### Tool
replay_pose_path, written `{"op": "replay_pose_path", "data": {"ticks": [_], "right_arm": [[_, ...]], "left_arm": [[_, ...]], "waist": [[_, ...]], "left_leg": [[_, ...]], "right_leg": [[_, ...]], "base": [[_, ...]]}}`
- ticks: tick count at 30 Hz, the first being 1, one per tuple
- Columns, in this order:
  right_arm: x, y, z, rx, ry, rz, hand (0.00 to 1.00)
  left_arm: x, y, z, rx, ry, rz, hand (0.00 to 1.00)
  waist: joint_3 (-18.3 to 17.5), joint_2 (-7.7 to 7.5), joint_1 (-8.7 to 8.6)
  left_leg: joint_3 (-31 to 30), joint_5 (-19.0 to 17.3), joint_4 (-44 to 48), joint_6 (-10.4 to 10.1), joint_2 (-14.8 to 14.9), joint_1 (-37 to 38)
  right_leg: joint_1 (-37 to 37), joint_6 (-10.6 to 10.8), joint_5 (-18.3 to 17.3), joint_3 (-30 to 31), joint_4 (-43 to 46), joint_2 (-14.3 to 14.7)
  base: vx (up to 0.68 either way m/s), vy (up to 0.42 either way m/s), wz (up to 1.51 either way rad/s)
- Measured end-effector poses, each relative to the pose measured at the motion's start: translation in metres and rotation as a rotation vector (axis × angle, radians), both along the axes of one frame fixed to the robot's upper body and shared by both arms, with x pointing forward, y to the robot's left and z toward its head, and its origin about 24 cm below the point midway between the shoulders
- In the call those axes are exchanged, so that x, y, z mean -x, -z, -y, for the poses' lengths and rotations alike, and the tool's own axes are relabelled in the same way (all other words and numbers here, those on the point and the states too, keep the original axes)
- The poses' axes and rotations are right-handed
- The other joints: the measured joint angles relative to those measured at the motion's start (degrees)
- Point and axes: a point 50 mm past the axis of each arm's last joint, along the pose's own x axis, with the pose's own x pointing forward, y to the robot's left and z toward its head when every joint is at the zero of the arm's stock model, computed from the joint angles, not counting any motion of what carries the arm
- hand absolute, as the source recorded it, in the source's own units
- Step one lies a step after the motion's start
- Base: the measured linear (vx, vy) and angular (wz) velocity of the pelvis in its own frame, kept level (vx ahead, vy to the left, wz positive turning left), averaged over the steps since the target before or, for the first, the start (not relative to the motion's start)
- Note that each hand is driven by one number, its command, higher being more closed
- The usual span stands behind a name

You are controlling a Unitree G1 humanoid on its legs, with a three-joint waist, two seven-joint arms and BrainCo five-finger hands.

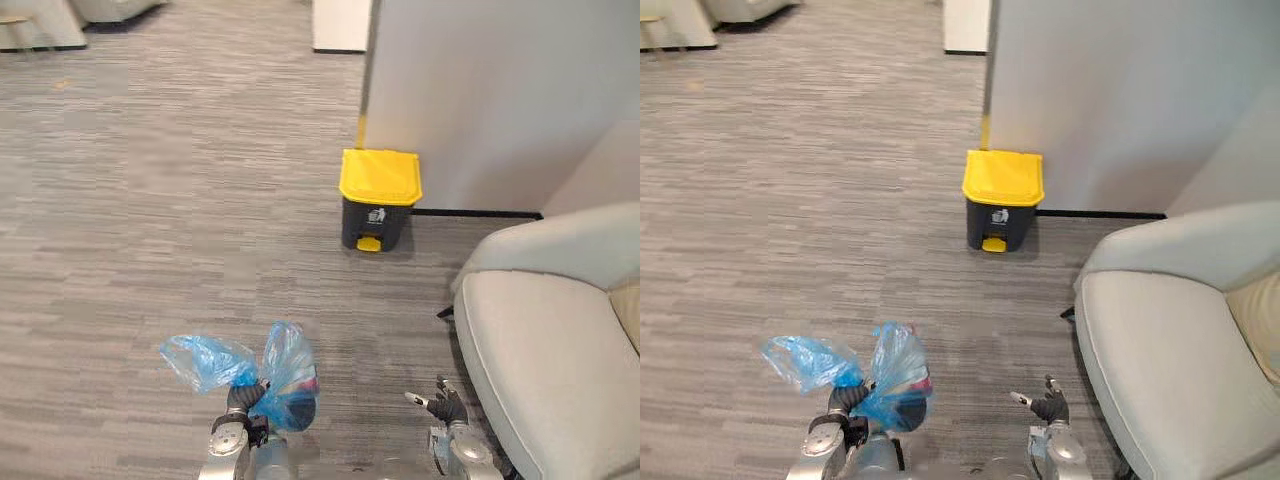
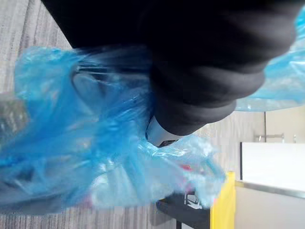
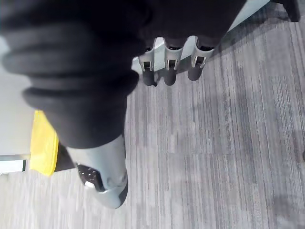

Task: Gather rubbish on tea table into small bin, then transfer packed bag to large trash can.

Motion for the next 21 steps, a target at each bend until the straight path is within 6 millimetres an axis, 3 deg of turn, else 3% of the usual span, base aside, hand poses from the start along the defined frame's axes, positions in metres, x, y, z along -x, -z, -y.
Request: {"op": "replay_pose_path", "data": {"ticks": [1,2,3,4,8,9,11,12,13,14,16,19,20,21], "right_arm": [[-0.002,-0.001,0.003,0.011,0.003,0.005,0.0],[-0.002,-0.002,0.005,0.017,0.004,0.005,0.0],[-0.002,-0.002,0.012,0.039,0.013,0.001,0.0],[-0.005,0.001,0.001,0.008,0.01,-0.009,0.0],[-0.008,-0.002,-0.004,0.0,0.001,0.011,0.0],[-0.008,-0.002,-0.004,0.001,0.0,0.012,0.0],[-0.006,-0.002,-0.005,0.003,-0.009,0.008,0.0],[-0.007,-0.002,-0.005,0.007,-0.015,0.009,0.0],[-0.007,-0.002,-0.005,0.014,-0.022,0.008,0.0],[-0.005,-0.001,-0.006,0.023,-0.032,0.001,0.0],[-0.005,-0.001,-0.005,0.026,-0.034,0.0,0.0],[-0.006,-0.002,-0.005,0.026,-0.034,0.004,0.0],[-0.003,-0.001,-0.005,0.027,-0.032,-0.003,0.0],[0.0,0.001,0.0,0.038,-0.027,-0.019,0.0]], "left_arm": [[-0.002,-0.001,0.002,0.005,-0.002,0.006,1.0],[-0.001,0.0,0.002,0.006,-0.002,0.006,1.0],[0.001,0.001,0.003,0.012,-0.009,-0.003,1.0],[0.003,0.004,-0.004,-0.003,-0.017,-0.023,1.0],[0.002,0.002,-0.007,-0.02,-0.008,-0.016,1.0],[0.002,0.002,-0.006,-0.02,-0.001,-0.016,1.0],[0.004,0.003,-0.006,-0.023,0.0,-0.03,1.0],[0.004,0.003,-0.008,-0.029,0.0,-0.031,1.0],[0.003,0.002,-0.01,-0.038,-0.003,-0.027,1.0],[0.001,0.001,-0.013,-0.052,-0.012,-0.022,1.0],[0.001,0.0,-0.015,-0.058,-0.012,-0.02,1.0],[0.002,0.002,-0.016,-0.062,-0.012,-0.03,1.0],[0.002,0.003,-0.019,-0.069,-0.01,-0.041,1.0],[0.0,0.004,-0.018,-0.066,-0.01,-0.047,1.0]], "waist": [[0.03,0.5,0.54],[-0.06,0.72,0.5],[-0.36,2.23,0.65],[-0.78,0.13,0.47],[-1.59,-0.77,0.57],[-1.59,-0.77,0.54],[-1.35,-0.59,0.45],[-1.25,-0.44,0.35],[-1.09,-0.3,0.34],[-0.49,0.32,0.23],[-0.42,0.03,-0.11],[0.18,-0.89,-1.19],[0.14,-1.57,-1.6],[0.34,-1.77,-2.04]], "left_leg": [[-1.05,1.77,-8.35,-1.66,-1.53,-0.32],[-1.46,2.5,-10.95,-2.24,-1.74,-0.04],[-2.64,10.07,-18.02,-0.42,-1.77,1.13],[-0.41,7.8,-16.68,0.27,-3.19,1.6],[4.42,-1.29,-10.55,3.34,-4.8,3.25],[5.26,-2.19,-11.07,3.85,-5.41,4.82],[7.51,-3.7,-13.21,4.92,-6.11,10.03],[7.73,-4.04,-13.74,5.12,-6.13,11.56],[8.13,-4.3,-14.82,5.18,-6.13,13.89],[8.53,-4.99,-17.32,4.65,-6.08,17.55],[8.66,-5.64,-18.73,3.86,-5.81,20.03],[8.15,-7.68,-18.98,1.11,-4.61,23.14],[7.47,-8.49,-19.08,-0.33,-4.52,24.09],[5.38,-9.38,-19.24,-1.93,-4.52,25.29]], "right_leg": [[0.9,1.65,-0.64,1.3,-0.22,-1.25],[1.02,2.18,-0.95,1.44,-0.26,-1.35],[1.66,4.83,-2.66,3.01,-0.22,-1.1],[1.93,5.18,-2.78,4.17,-0.55,-3.15],[1.23,6.32,-1.75,5.36,4.95,-7.18],[-0.96,7.57,-1.09,5.78,10.27,-7.73],[-8.43,13.53,1.51,5.51,28.64,-8.34],[-10.5,13.76,1.1,5.06,33.66,-8.21],[-13.34,13.21,0.78,3.04,38.64,-8.15],[-17.72,11.05,-0.3,-1.27,43.06,-8.1],[-21.62,8.94,-1.47,-5.22,42.45,-8.11],[-26.53,7.18,-1.53,-10.08,31.23,-7.26],[-26.33,5.32,1.67,-10.17,22.58,-6.65],[-25.11,1.56,4.76,-11.09,20.8,-6.11]], "base": [[0.49,0.429,-0.68],[0.4,0.397,-0.68],[0.39,0.388,-0.51],[0.38,0.346,-0.61],[0.39,0.315,-0.44],[0.35,0.215,-0.39],[0.36,0.163,-0.41],[0.25,0.054,-0.31],[0.29,0.007,-0.24],[0.28,-0.012,-0.22],[0.24,-0.057,-0.09],[0.33,-0.213,0.09],[0.4,-0.279,0.32],[0.35,-0.214,0.25]]}}
